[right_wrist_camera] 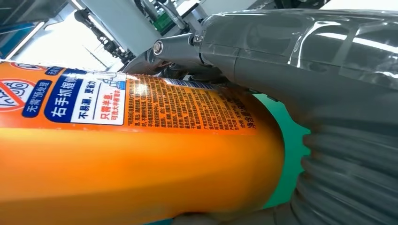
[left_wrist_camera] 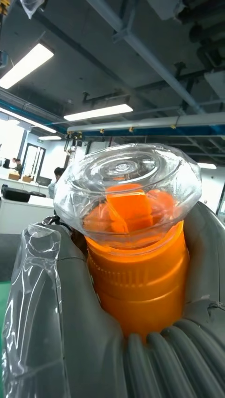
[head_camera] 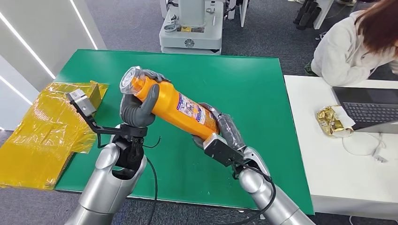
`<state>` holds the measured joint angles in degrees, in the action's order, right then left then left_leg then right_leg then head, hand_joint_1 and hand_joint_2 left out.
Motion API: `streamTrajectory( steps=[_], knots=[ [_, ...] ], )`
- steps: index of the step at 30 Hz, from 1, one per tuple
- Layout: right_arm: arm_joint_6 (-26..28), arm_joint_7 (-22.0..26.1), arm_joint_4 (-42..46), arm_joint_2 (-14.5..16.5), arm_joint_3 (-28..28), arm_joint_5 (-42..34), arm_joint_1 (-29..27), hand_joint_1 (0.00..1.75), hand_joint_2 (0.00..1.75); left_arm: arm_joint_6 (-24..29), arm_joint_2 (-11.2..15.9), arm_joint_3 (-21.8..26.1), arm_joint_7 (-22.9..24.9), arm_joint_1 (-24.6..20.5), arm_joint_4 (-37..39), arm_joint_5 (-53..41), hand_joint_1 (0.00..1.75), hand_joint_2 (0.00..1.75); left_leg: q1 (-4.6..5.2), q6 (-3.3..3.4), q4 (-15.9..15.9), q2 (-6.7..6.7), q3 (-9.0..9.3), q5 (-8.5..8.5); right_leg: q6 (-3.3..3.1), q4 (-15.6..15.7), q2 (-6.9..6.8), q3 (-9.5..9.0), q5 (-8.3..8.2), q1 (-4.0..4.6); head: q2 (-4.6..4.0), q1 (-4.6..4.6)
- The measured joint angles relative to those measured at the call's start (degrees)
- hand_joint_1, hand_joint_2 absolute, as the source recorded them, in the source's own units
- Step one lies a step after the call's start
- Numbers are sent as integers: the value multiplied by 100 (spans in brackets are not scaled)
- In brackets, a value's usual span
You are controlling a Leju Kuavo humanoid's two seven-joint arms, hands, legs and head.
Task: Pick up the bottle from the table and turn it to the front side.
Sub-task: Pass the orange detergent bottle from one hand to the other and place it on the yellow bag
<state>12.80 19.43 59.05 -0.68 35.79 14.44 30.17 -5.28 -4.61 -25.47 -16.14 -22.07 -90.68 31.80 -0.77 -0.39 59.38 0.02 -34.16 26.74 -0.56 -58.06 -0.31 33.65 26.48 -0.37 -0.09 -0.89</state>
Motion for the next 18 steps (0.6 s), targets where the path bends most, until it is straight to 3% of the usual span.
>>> streamTrajectory(
  steps=[1,11,18],
  knots=[
    [5,-5,8,0,-7,2,-19,0,175,-8,-5,-25,3,-15,20,-13,175,175,0,0,0,0,0,0,0,0,0,0,0,0,0,0],
    [17,-22,148,0,-15,49,-79,0,175,-50,-15,-201,44,-29,143,-96,175,175,0,0,0,1,0,0,0,0,2,3,0,0,0,-1],
    [-16,14,441,-20,-138,-93,-326,0,175,304,51,-189,-130,-47,287,-836,175,175,0,0,0,1,0,0,0,0,2,3,0,0,0,1]
  ],
)
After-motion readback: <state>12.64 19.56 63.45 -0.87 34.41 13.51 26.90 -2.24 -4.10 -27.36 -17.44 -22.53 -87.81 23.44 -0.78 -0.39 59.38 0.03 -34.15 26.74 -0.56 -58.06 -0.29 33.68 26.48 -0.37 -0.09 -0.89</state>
